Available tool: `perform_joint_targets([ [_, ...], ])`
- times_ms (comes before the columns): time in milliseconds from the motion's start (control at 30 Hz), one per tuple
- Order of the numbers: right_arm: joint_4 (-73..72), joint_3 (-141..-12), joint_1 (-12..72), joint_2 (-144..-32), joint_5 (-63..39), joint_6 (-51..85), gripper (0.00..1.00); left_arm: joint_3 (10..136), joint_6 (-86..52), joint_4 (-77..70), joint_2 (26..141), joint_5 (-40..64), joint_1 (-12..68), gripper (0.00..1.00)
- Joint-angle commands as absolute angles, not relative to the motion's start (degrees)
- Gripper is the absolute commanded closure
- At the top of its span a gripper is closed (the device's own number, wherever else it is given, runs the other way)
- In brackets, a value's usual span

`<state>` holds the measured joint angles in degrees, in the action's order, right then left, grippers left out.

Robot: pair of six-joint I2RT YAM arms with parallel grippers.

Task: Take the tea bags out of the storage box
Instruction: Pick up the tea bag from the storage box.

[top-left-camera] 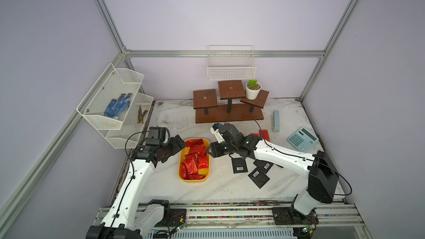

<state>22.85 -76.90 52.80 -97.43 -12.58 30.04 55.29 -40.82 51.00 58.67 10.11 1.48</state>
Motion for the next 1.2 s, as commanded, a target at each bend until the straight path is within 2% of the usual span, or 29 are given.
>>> perform_joint_targets([
  [0, 24.7, -81.3, 55.3, -101.7, -14.5, 28.5, 0.54, 56.8, -36.9, 51.2, 58.3, 16.8, -2.6, 0.07],
  [233, 29.2, -91.4, 59.2, -113.2, -12.0, 27.4, 0.55, 51.4, -35.7, 48.6, 57.4, 23.5, -9.4, 0.07],
  [367, 30.2, -94.8, 59.6, -118.0, -9.7, 27.9, 0.52, 48.5, -34.9, 47.7, 57.1, 26.8, -12.0, 0.08],
  [733, 33.5, -104.8, 59.8, -129.0, -7.0, 29.0, 0.51, 47.6, -34.5, 47.6, 55.6, 29.6, -12.9, 0.08],
  [800, 33.8, -105.8, 59.9, -130.2, -7.1, 29.2, 0.55, 47.6, -34.5, 47.7, 55.1, 30.0, -12.9, 0.08],
  [1033, 32.5, -104.7, 60.0, -128.5, -7.0, 29.4, 0.87, 47.5, -34.3, 48.0, 53.9, 31.8, -12.9, 0.08],
  [1167, 30.1, -102.1, 60.0, -124.6, -7.0, 29.7, 0.97, 47.6, -34.8, 47.8, 53.0, 32.4, -12.9, 0.08],
])
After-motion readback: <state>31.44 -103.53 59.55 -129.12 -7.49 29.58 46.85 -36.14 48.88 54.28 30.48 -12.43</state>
